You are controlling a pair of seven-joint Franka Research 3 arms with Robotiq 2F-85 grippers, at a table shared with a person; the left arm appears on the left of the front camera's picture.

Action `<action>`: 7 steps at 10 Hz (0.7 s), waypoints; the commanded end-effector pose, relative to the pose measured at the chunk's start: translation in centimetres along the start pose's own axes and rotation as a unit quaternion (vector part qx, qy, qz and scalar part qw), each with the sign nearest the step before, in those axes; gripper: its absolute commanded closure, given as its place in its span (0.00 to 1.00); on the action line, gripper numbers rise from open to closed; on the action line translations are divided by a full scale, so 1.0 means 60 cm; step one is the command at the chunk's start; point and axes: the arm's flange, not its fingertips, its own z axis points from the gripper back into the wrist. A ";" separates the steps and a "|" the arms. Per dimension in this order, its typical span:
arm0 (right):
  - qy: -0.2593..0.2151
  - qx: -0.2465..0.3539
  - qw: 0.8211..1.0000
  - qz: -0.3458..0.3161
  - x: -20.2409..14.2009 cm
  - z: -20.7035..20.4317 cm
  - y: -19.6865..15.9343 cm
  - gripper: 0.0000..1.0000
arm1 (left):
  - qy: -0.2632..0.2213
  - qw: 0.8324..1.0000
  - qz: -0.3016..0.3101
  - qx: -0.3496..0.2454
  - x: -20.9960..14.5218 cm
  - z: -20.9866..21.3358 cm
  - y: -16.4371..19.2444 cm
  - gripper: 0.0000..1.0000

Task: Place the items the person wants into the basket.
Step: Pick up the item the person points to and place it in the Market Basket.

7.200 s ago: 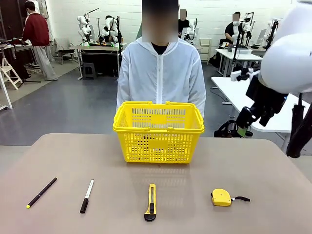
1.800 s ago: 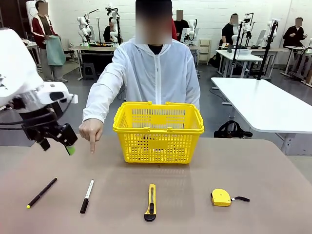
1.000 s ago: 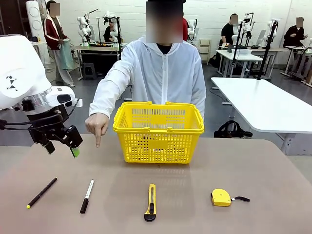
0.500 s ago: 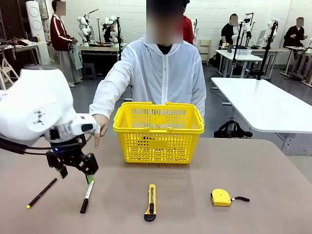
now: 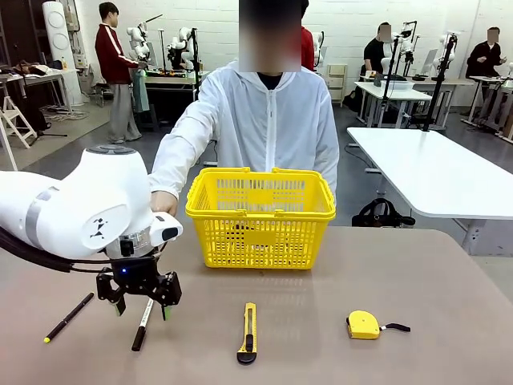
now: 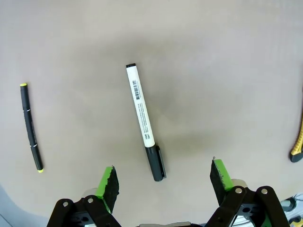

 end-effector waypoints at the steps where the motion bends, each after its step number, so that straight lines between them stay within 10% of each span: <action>1: 0.004 0.002 1.000 -0.002 0.002 0.000 -0.003 0.00 | -0.022 0.999 0.010 0.024 0.002 -0.014 -0.009 0.00; 7: 0.004 0.002 1.000 -0.002 0.002 0.000 -0.003 0.00 | 0.015 1.000 0.004 -0.010 0.037 -0.054 0.021 0.00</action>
